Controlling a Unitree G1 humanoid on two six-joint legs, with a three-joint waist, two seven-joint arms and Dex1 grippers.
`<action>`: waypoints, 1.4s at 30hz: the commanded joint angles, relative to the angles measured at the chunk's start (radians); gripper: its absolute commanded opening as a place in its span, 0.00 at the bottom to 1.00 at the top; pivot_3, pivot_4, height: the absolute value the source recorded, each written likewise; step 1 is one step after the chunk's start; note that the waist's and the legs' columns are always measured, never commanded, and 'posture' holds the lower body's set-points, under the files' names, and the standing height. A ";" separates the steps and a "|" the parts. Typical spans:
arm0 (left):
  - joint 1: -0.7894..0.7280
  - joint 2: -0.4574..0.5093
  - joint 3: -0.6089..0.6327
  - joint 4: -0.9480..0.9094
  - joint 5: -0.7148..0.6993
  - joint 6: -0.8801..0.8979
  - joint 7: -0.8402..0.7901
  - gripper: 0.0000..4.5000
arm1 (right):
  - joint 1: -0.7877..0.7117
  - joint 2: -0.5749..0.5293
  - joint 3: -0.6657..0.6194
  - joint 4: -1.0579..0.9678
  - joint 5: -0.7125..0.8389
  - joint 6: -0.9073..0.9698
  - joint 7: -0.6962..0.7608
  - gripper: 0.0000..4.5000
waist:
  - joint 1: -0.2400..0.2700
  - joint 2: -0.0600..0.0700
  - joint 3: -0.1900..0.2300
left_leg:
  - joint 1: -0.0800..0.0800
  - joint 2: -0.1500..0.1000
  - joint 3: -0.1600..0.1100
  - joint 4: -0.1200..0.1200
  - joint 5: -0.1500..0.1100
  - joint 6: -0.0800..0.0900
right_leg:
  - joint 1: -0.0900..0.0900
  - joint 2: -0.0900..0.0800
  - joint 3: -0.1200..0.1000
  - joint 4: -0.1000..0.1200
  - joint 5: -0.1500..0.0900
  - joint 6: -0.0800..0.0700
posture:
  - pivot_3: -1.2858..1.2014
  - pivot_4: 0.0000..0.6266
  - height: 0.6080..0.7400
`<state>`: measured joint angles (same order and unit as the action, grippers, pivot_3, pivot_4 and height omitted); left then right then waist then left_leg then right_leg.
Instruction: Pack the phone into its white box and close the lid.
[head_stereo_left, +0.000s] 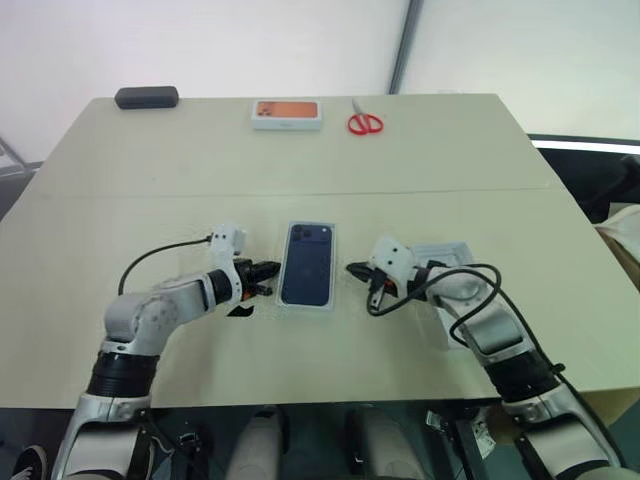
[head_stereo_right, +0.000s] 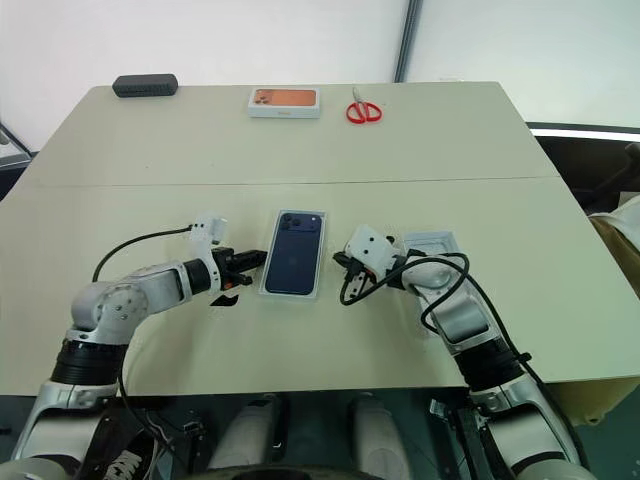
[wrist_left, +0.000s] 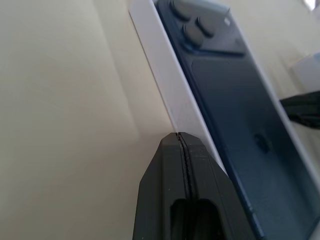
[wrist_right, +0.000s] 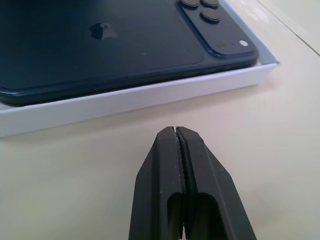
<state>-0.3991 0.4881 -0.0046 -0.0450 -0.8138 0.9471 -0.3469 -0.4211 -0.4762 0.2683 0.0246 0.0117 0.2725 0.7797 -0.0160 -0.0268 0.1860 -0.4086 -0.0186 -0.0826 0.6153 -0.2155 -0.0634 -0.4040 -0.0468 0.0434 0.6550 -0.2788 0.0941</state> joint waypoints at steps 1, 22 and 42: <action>-0.017 -0.036 -0.023 -0.038 0.016 0.013 -0.036 0.00 | -0.029 0.010 -0.004 -0.013 -0.014 -0.025 -0.012 0.01 | 0.002 0.000 0.000 | 0.000 0.000 0.000 0.000 0.000 0.000 | 0.000 0.000 0.000 0.000 0.000 0.000 | 0.52 0.24 1.00; -0.195 -0.305 -0.116 0.166 0.235 -0.055 -0.151 0.00 | -0.017 -0.104 -0.068 0.069 -0.059 -0.091 0.024 0.01 | 0.003 0.000 0.000 | 0.000 -0.002 -0.001 0.002 0.000 0.000 | 0.003 -0.001 -0.001 0.000 0.000 0.001 | 0.52 0.24 1.00; -0.144 -0.234 -0.039 0.085 0.264 -0.062 -0.229 0.00 | 0.011 -0.097 -0.149 0.003 -0.010 -0.074 0.015 0.01 | -0.001 0.000 0.000 | 0.001 -0.001 -0.001 0.002 0.000 0.000 | 0.004 -0.001 -0.002 0.000 0.000 0.001 | 0.52 0.24 1.00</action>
<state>-0.5345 0.2434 -0.0700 0.0869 -0.5337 0.9056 -0.5566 -0.4034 -0.5715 0.1507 0.0865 -0.0320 0.2080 0.7871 -0.0173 -0.0265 0.1860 -0.4074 -0.0197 -0.0841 0.6173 -0.2155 -0.0631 -0.4004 -0.0471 0.0417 0.6552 -0.2793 0.0953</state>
